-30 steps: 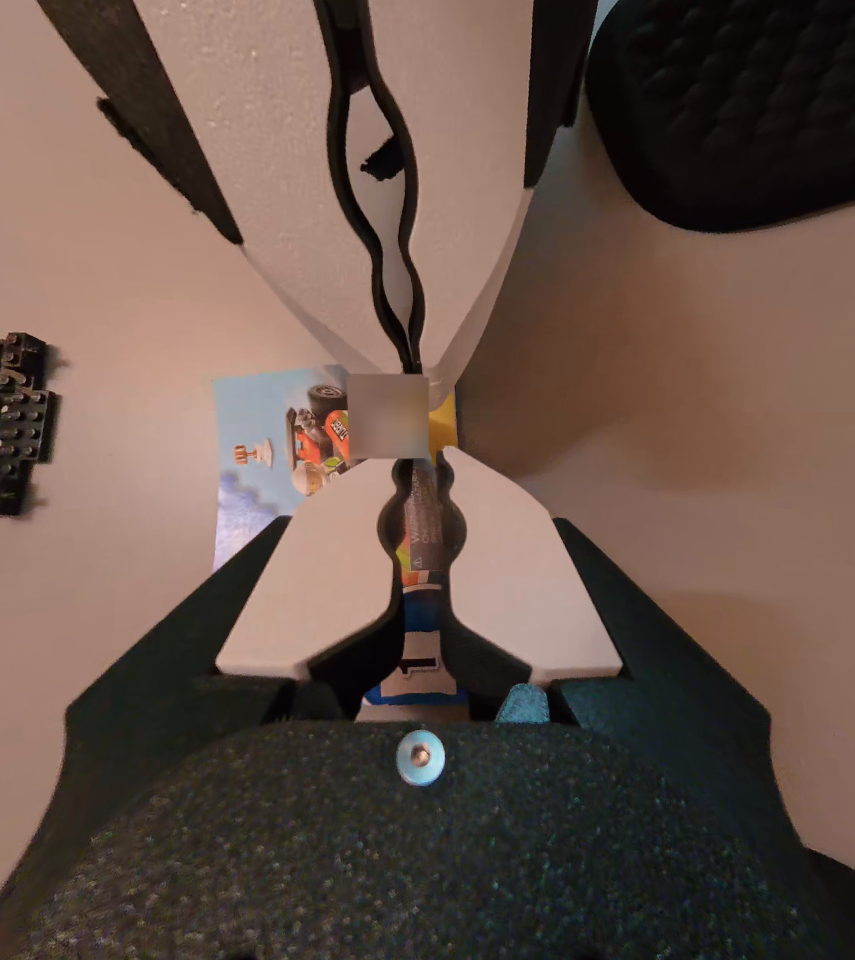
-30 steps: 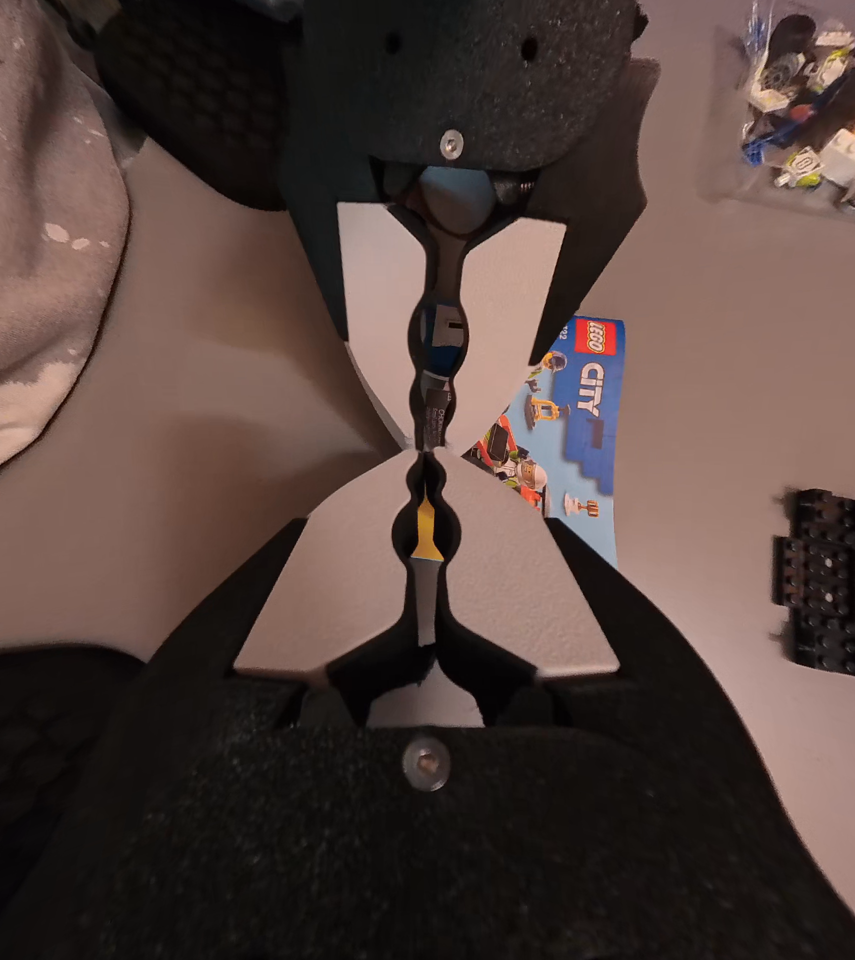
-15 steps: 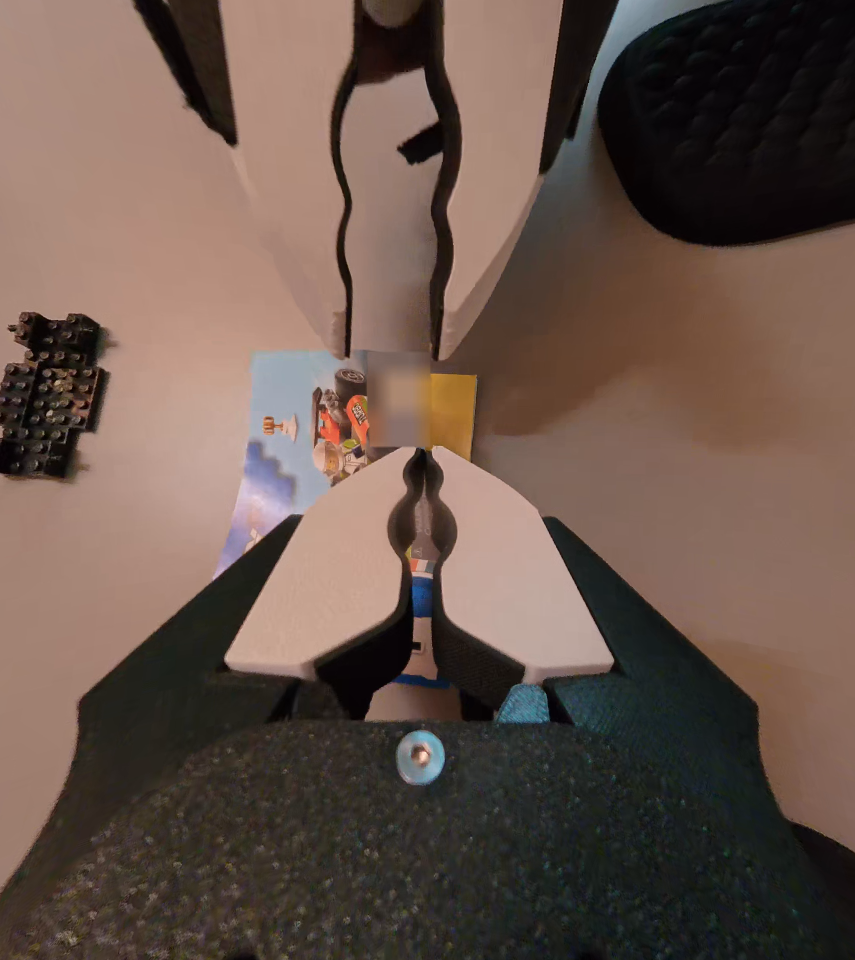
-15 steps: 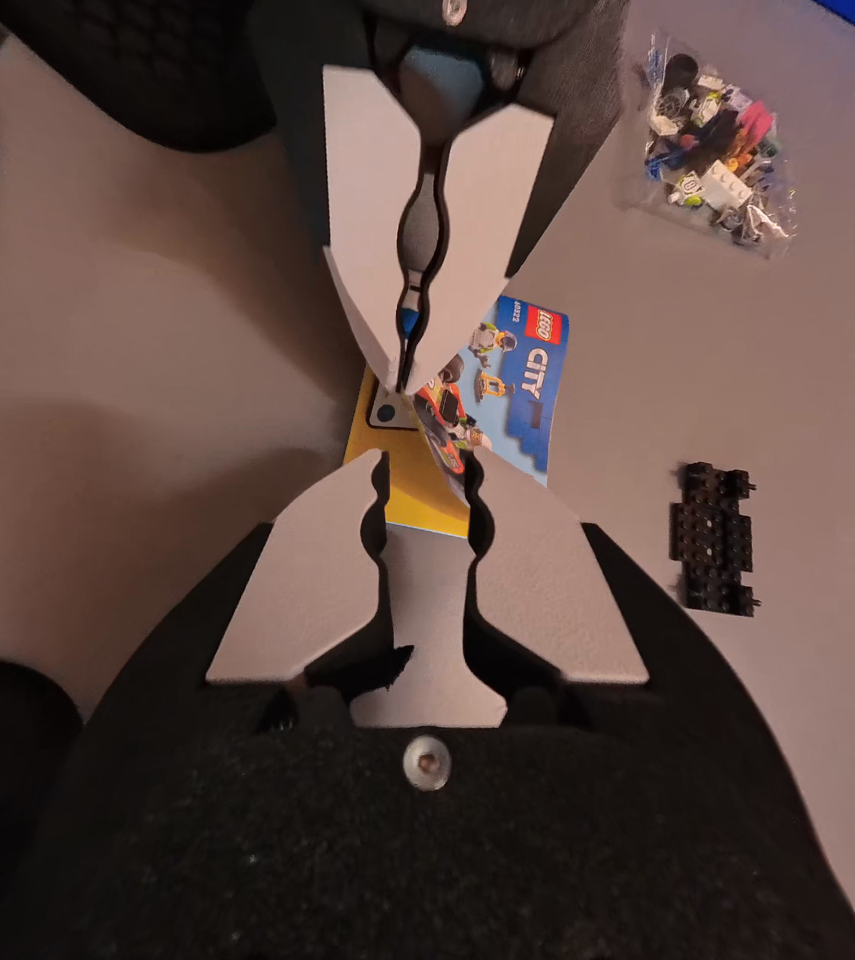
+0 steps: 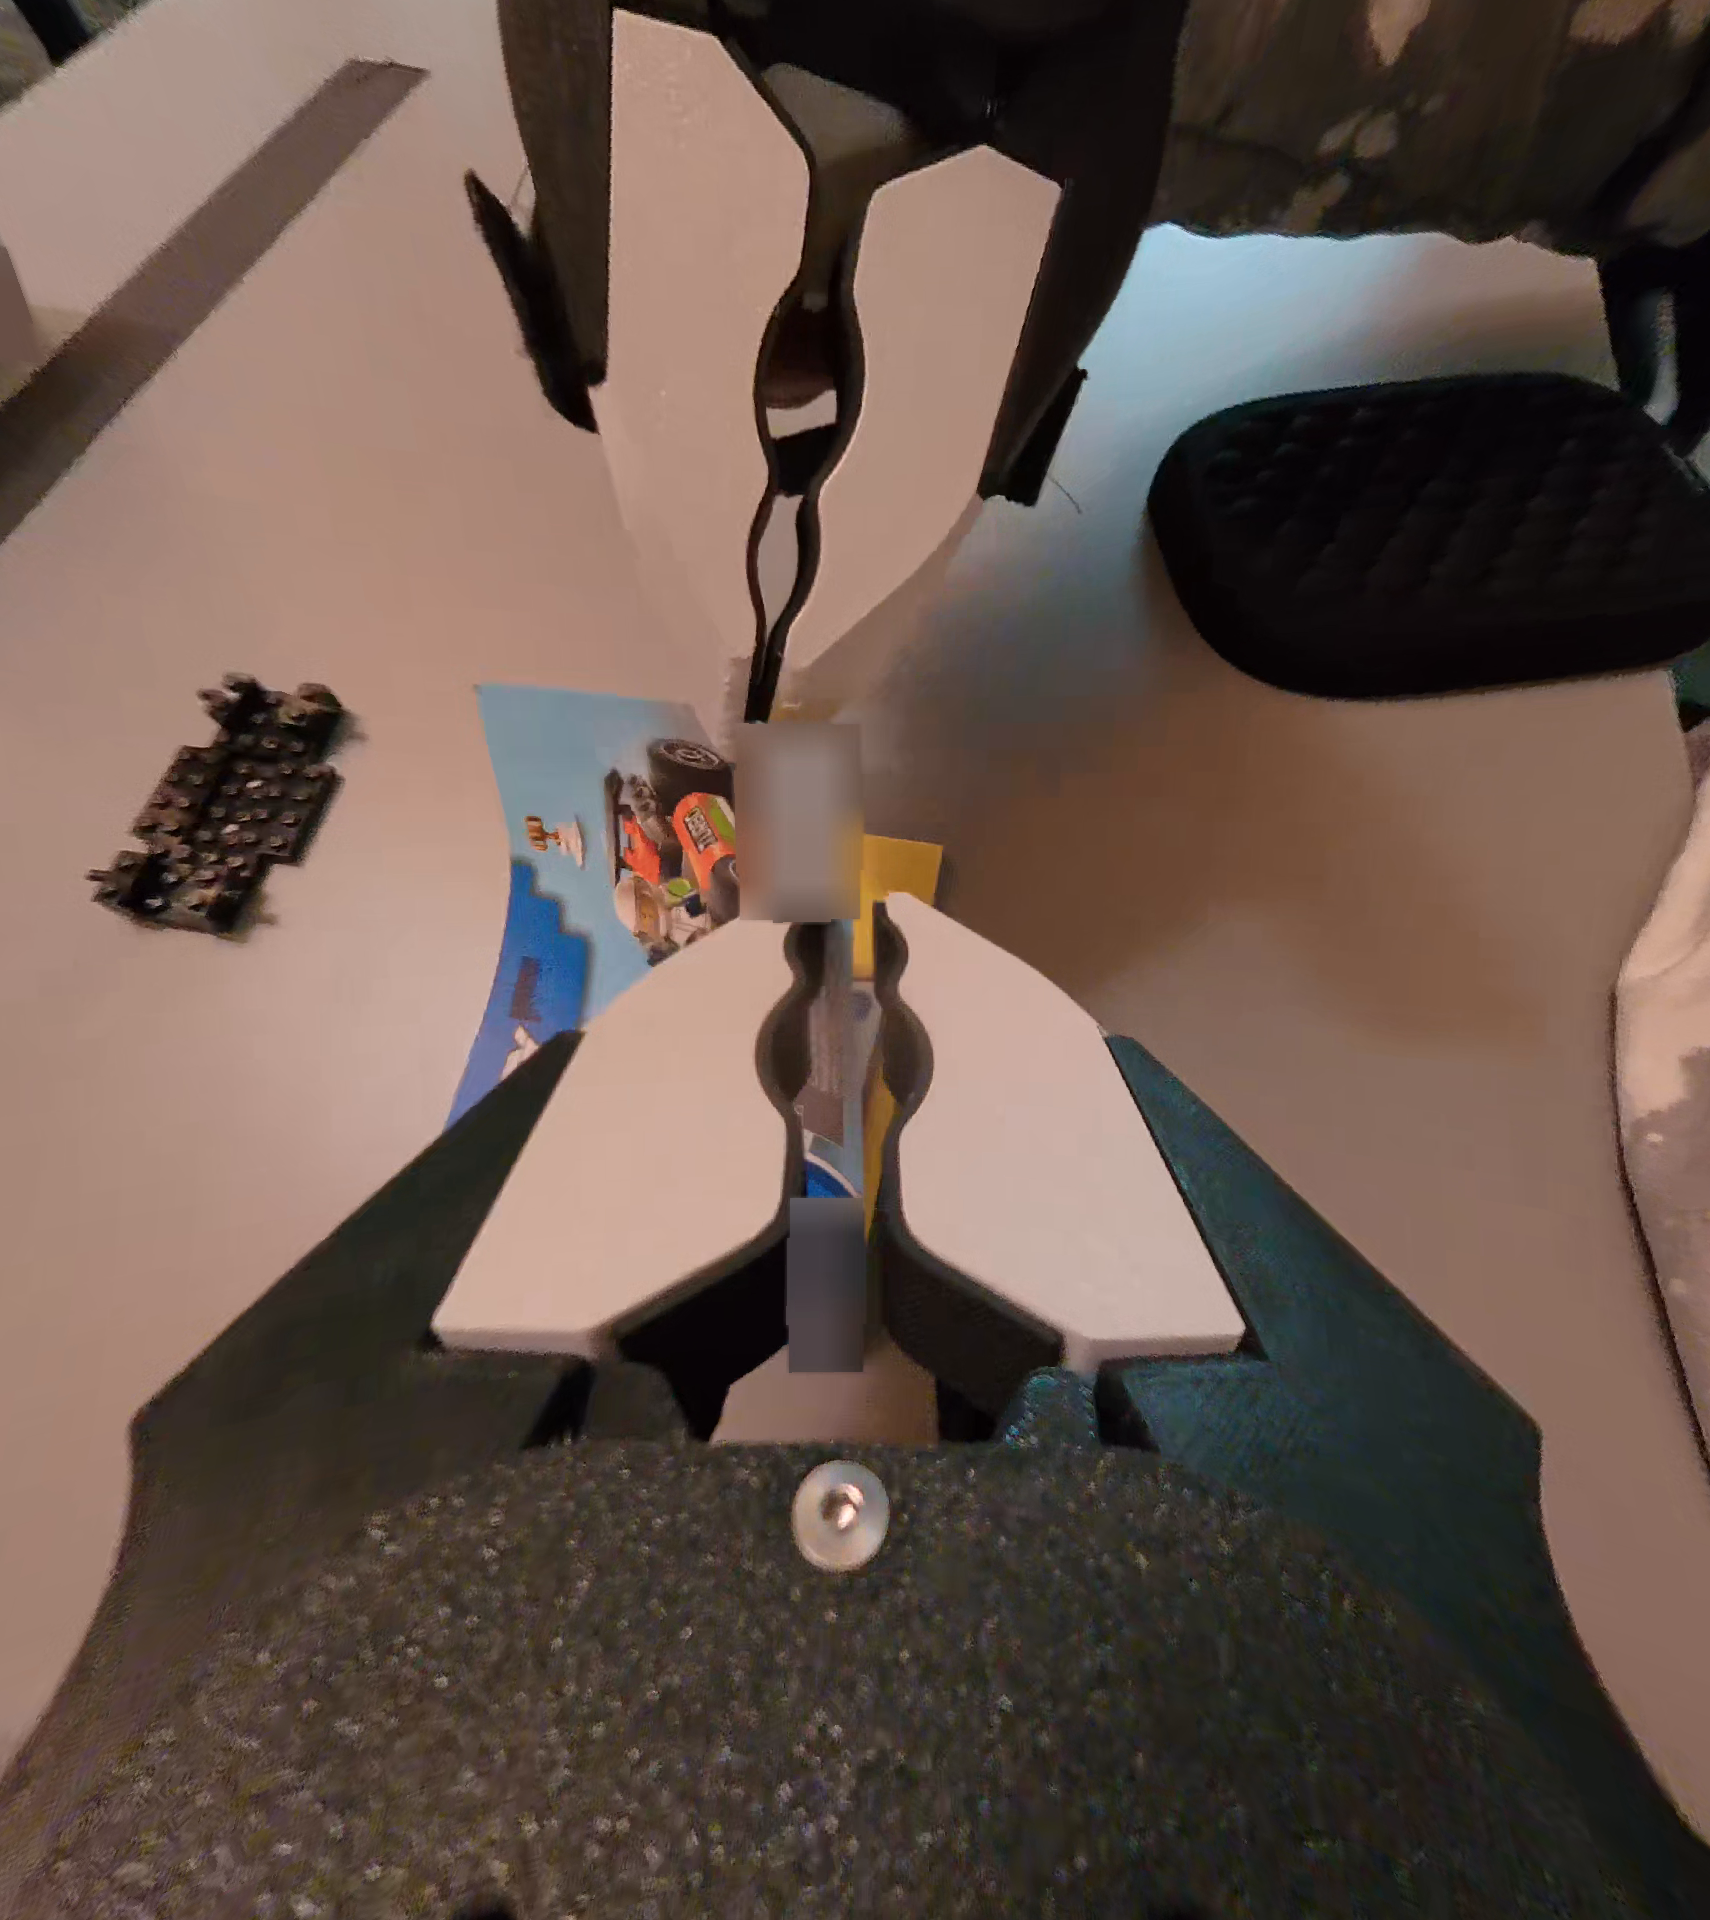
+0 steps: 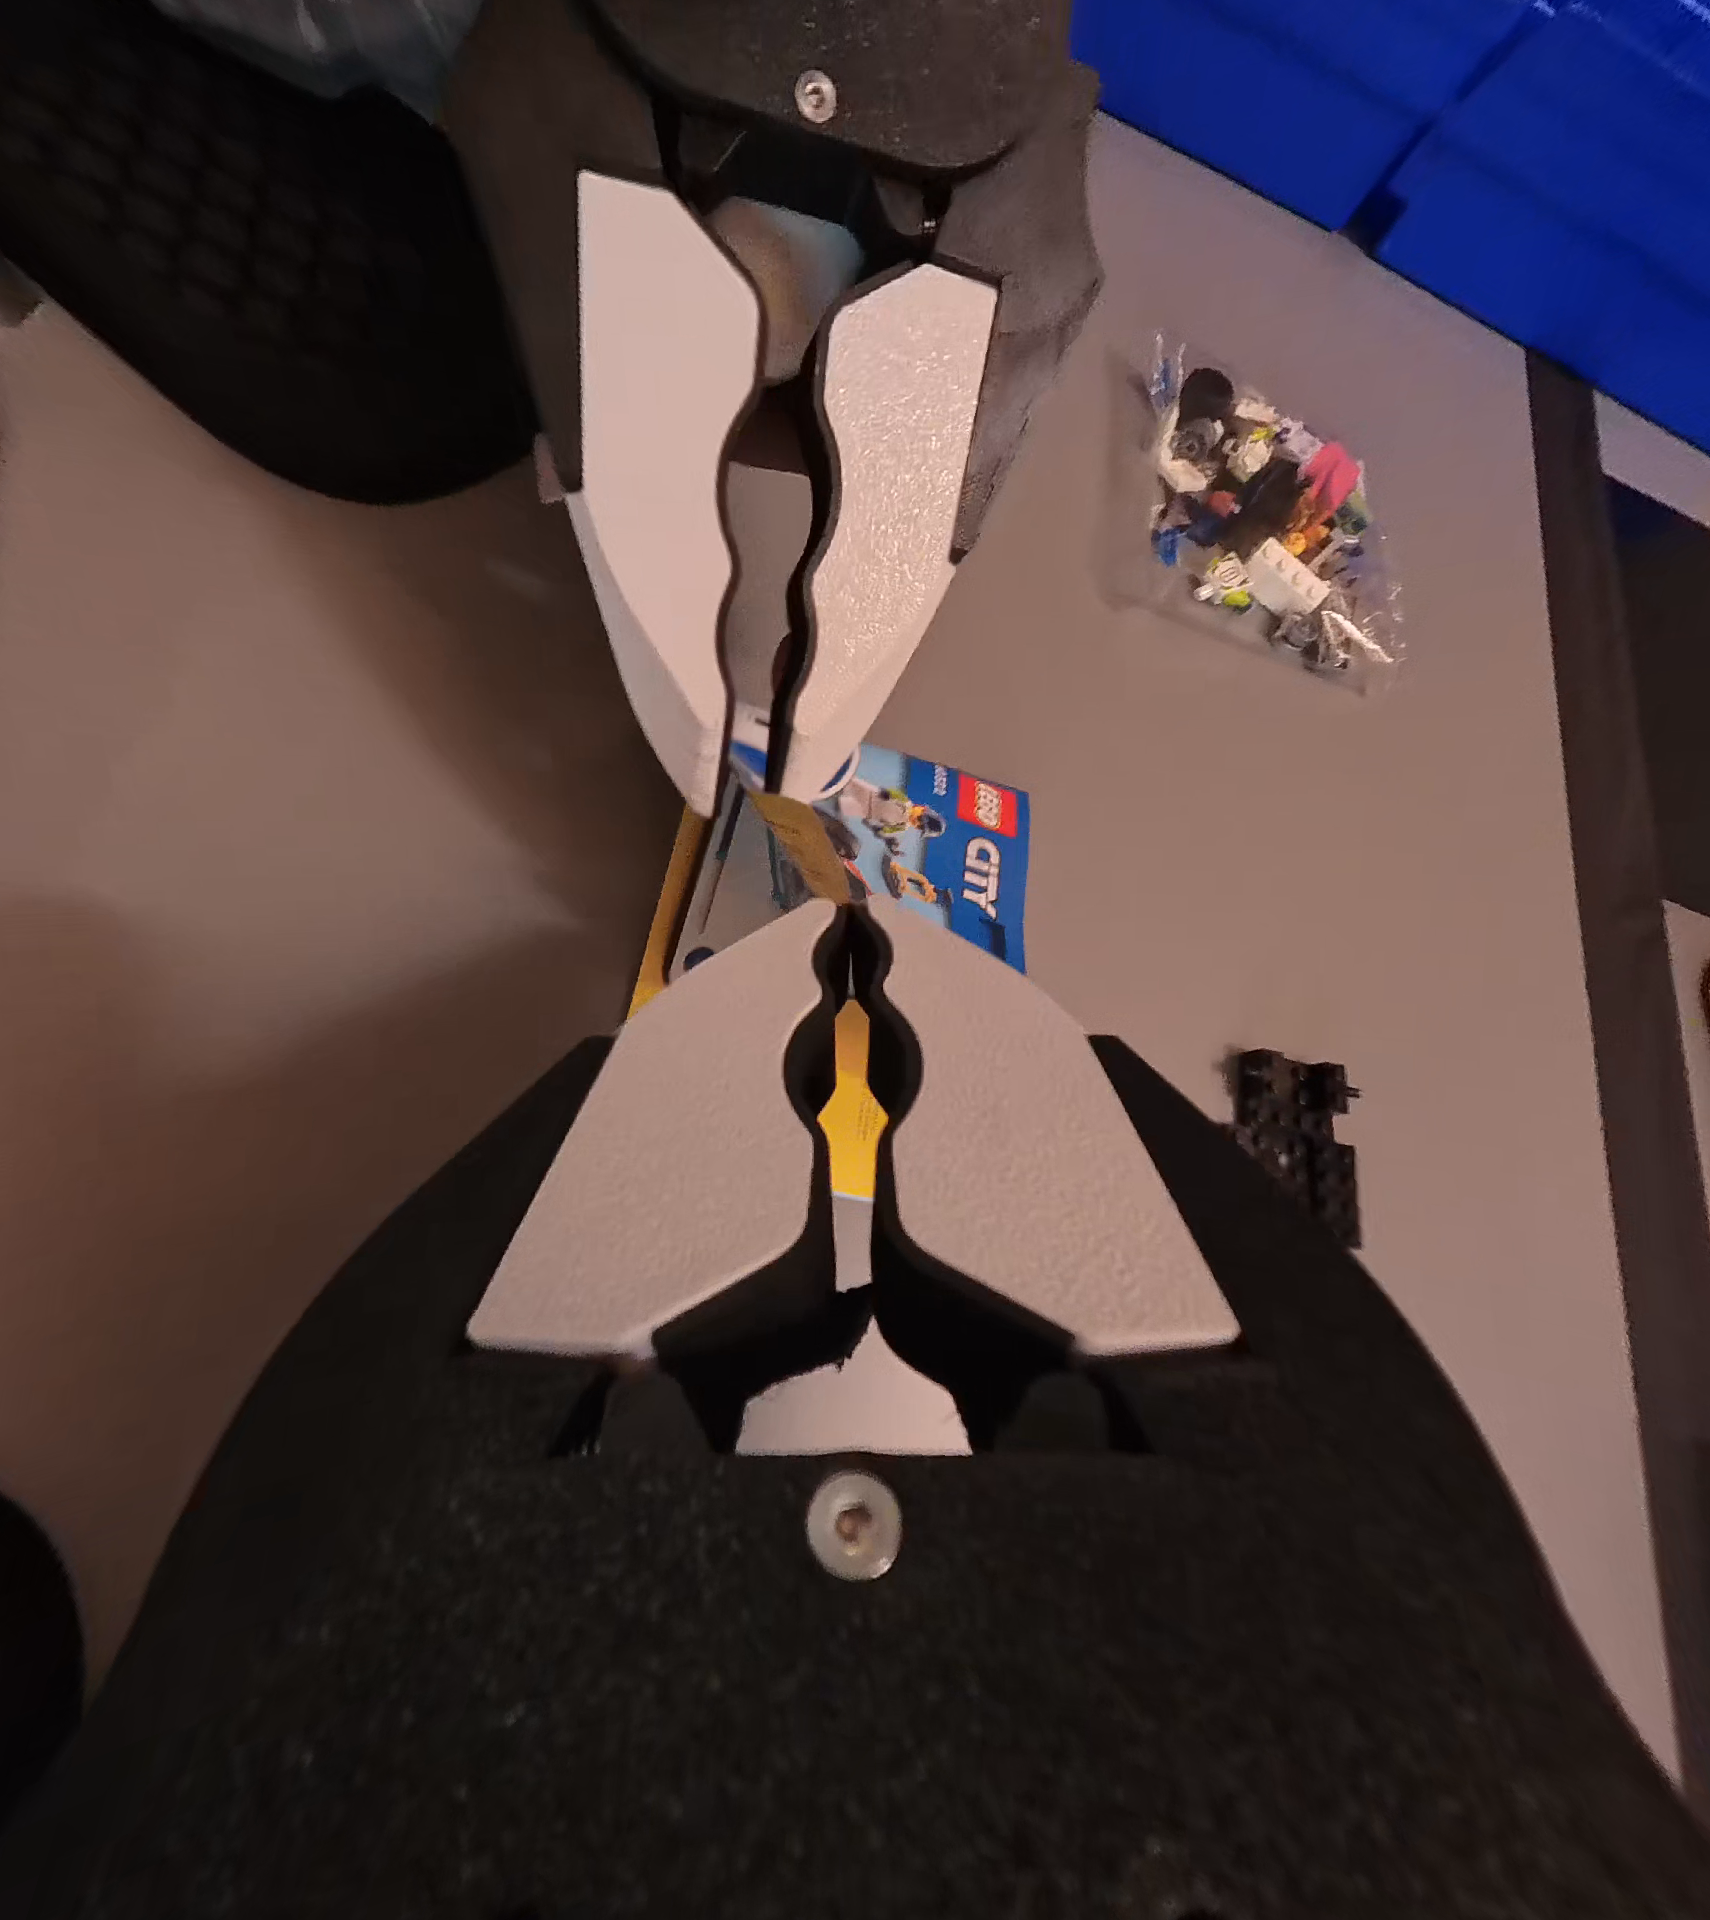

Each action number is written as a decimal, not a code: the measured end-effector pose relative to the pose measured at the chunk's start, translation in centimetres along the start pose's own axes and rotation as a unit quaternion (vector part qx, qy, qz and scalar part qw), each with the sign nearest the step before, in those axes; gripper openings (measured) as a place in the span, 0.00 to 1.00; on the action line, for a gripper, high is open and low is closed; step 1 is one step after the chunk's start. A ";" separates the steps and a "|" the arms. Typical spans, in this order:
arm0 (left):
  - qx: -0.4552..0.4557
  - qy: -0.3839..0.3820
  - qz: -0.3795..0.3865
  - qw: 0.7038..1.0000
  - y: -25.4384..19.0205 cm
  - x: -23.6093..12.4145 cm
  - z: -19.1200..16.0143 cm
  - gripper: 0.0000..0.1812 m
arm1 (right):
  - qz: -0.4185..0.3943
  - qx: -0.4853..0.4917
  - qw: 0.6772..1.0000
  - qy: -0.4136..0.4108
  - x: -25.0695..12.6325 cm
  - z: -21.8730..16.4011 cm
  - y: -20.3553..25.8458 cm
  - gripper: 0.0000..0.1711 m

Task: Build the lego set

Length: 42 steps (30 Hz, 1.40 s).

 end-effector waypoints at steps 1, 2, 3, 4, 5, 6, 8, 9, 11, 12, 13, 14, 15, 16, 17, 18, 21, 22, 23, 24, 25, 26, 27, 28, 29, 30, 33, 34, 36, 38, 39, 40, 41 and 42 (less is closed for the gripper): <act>0.003 -0.002 0.016 1.000 0.0 -0.2 0.2 0.05 | -0.005 -0.002 1.000 -0.001 0.0 0.4 -0.2 0.00; 0.011 -0.001 0.042 0.999 0.1 -0.4 0.3 0.05 | -0.011 -0.005 1.000 -0.003 0.0 0.9 -0.4 0.00; 0.025 0.001 0.075 0.997 0.3 -0.8 0.4 0.01 | -0.020 -0.008 1.000 -0.008 0.0 1.4 -0.6 0.00; 0.030 -0.005 0.102 0.994 0.4 -1.2 0.5 0.00 | -0.039 -0.013 0.999 -0.011 0.0 2.0 -0.9 0.00; 0.018 -0.020 0.125 0.992 0.7 -1.7 0.7 0.00 | -0.065 -0.018 0.998 -0.013 0.0 2.5 -1.2 0.00; -0.002 -0.037 0.141 0.989 1.0 -2.3 0.8 0.00 | -0.092 -0.020 0.995 -0.019 0.0 3.0 -1.6 0.01; -0.037 -0.058 0.175 0.982 1.6 -3.6 0.3 0.00 | -0.131 -0.010 0.991 -0.027 -0.4 3.6 -2.3 0.07; -0.053 -0.070 0.198 0.976 1.9 -4.3 -0.2 0.00 | -0.129 -0.001 0.991 -0.015 -0.4 3.5 -2.5 0.12; -0.089 -0.085 0.229 0.966 2.2 -5.4 -1.5 0.00 | -0.103 0.017 0.994 0.034 0.1 2.0 -2.2 0.17; -0.104 -0.093 0.247 0.959 2.4 -5.8 -2.2 0.00 | -0.085 0.024 0.995 0.055 0.7 1.1 -1.7 0.18; -0.118 -0.096 0.266 0.952 2.5 -6.3 -2.9 0.00 | -0.063 0.032 0.995 0.075 1.6 0.0 -1.0 0.20; -0.130 -0.097 0.281 0.946 2.6 -6.7 -3.6 0.00 | -0.037 0.040 0.994 0.099 2.7 -1.0 -0.1 0.24; -0.141 -0.096 0.292 0.941 2.7 -7.1 -4.2 0.00 | -0.019 0.043 0.991 0.128 3.7 -1.9 0.7 0.26; -0.153 -0.096 0.299 0.937 2.8 -7.4 -4.8 0.00 | -0.013 0.035 0.988 0.153 4.7 -2.8 1.4 0.27; -0.162 -0.096 0.307 0.933 2.9 -7.8 -5.3 0.00 | -0.010 0.025 0.986 0.166 5.3 -3.4 1.8 0.25; -0.167 -0.091 0.315 0.930 2.9 -8.2 -5.7 0.00 | -0.011 0.035 0.989 0.140 5.4 -3.2 1.9 0.19; -0.178 -0.073 0.340 0.921 2.8 -9.2 -7.1 0.00 | 0.003 0.061 0.986 0.153 5.3 -3.8 1.8 0.15; -0.185 -0.064 0.341 0.919 2.7 -9.5 -7.6 0.00 | 0.020 0.079 0.986 0.148 5.2 -4.0 2.0 0.13; -0.190 -0.055 0.345 0.918 2.7 -9.7 -8.1 0.01 | 0.027 0.098 0.984 0.143 5.2 -4.1 2.0 0.12; -0.193 -0.041 0.348 0.916 2.6 -9.8 -8.6 0.00 | 0.030 0.109 0.984 0.140 5.2 -4.2 2.0 0.12; -0.194 -0.025 0.351 0.916 2.5 -9.8 -9.2 0.01 | 0.033 0.113 0.983 0.139 5.1 -4.3 2.0 0.11; -0.196 -0.012 0.352 0.915 2.4 -9.8 -9.7 0.01 | 0.034 0.116 0.983 0.140 5.1 -4.3 2.0 0.11; -0.198 -0.003 0.352 0.915 2.3 -9.7 -10.1 0.01 | 0.036 0.119 0.982 0.143 5.0 -4.3 2.0 0.11; -0.200 0.008 0.349 0.915 2.1 -9.6 -10.4 0.01 | 0.038 0.123 0.981 0.148 5.0 -4.3 2.0 0.11; -0.202 0.023 0.348 0.915 2.0 -9.6 -10.7 0.01 | 0.039 0.126 0.980 0.151 4.9 -4.3 2.0 0.12; -0.200 0.037 0.348 0.915 1.9 -9.5 -11.0 0.02 | 0.040 0.127 0.979 0.153 4.9 -4.3 2.0 0.12; -0.200 0.067 0.349 0.913 1.6 -9.9 -11.5 0.06 | 0.041 0.131 0.979 0.153 4.8 -4.3 2.2 0.12; -0.202 0.068 0.348 0.913 1.5 -10.2 -11.6 0.07 | 0.040 0.132 0.979 0.153 4.7 -4.3 2.2 0.11; -0.214 0.076 0.366 0.903 1.3 -11.5 -11.8 0.08 | 0.034 0.136 0.978 0.152 4.7 -4.4 2.4 0.11; -0.205 0.082 0.403 0.888 1.2 -13.2 -11.6 0.08 | 0.028 0.138 0.979 0.151 4.6 -4.4 2.4 0.11; -0.198 0.079 0.416 0.884 1.1 -14.0 -11.2 0.08 | 0.025 0.137 0.979 0.149 4.6 -4.4 2.5 0.11; -0.191 0.074 0.427 0.881 0.9 -14.5 -10.6 0.08 | 0.024 0.137 0.979 0.148 4.6 -4.4 2.5 0.11; -0.177 0.065 0.437 0.879 0.7 -14.8 -9.7 0.08 | 0.023 0.137 0.979 0.147 4.6 -4.4 2.5 0.11; -0.153 0.051 0.442 0.882 0.4 -14.8 -8.3 0.07 | 0.023 0.138 0.979 0.148 4.6 -4.4 2.5 0.11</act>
Point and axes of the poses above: each gripper's, where its closed fingertips meet, x out along the fingers, z out of its top, y = z × x across the jaws, the point moved 8 cm from there along -x, back along the fingers, and after that the axes turned 4 degrees about -z, right-handed, at the moved point
